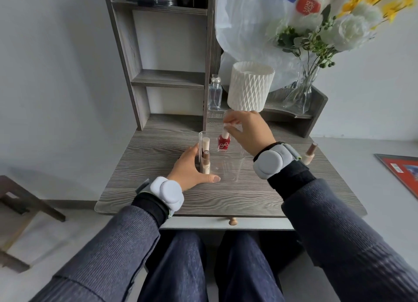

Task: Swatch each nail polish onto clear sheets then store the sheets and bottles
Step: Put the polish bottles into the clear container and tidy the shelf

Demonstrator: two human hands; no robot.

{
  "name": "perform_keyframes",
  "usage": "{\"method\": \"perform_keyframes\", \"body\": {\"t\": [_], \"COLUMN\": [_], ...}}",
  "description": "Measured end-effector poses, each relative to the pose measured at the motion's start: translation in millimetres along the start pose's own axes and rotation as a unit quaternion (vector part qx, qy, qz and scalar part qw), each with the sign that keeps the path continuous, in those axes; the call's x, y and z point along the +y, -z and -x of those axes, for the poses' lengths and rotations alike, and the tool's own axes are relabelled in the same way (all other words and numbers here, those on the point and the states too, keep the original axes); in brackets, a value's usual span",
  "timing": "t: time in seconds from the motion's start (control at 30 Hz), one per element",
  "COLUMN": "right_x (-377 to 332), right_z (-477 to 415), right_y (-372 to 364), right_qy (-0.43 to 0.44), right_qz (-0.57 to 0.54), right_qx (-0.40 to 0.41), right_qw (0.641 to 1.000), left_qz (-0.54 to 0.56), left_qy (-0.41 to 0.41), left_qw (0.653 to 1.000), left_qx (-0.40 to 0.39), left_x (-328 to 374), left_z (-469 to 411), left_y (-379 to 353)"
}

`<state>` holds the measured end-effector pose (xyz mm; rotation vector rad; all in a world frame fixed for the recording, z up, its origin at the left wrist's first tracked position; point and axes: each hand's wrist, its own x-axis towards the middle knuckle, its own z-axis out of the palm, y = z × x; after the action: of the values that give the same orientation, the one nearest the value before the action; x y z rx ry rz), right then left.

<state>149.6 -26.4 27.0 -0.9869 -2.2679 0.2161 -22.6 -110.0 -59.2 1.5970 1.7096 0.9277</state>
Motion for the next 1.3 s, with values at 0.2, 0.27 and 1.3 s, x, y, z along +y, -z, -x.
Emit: {"method": "perform_keyframes", "body": {"t": [0.2, 0.27, 1.3], "right_x": [-0.8, 0.6, 60.1], "right_z": [-2.4, -3.8, 54.6], "right_y": [-11.7, -15.3, 30.0], "right_qy": [-0.003, -0.008, -0.217], "right_qz": [0.028, 0.043, 0.131], "right_qx": [-0.065, -0.074, 0.023], "right_qw": [0.997, 0.996, 0.967], "left_qz": [0.012, 0.008, 0.025], "left_qy": [-0.003, -0.007, -0.017], "left_qw": [1.000, 1.000, 0.999], "left_qx": [-0.008, -0.008, 0.013], "left_x": [3.3, 3.0, 17.9], "left_z": [1.6, 1.5, -4.0], "left_y": [-7.2, -8.1, -26.4]}}
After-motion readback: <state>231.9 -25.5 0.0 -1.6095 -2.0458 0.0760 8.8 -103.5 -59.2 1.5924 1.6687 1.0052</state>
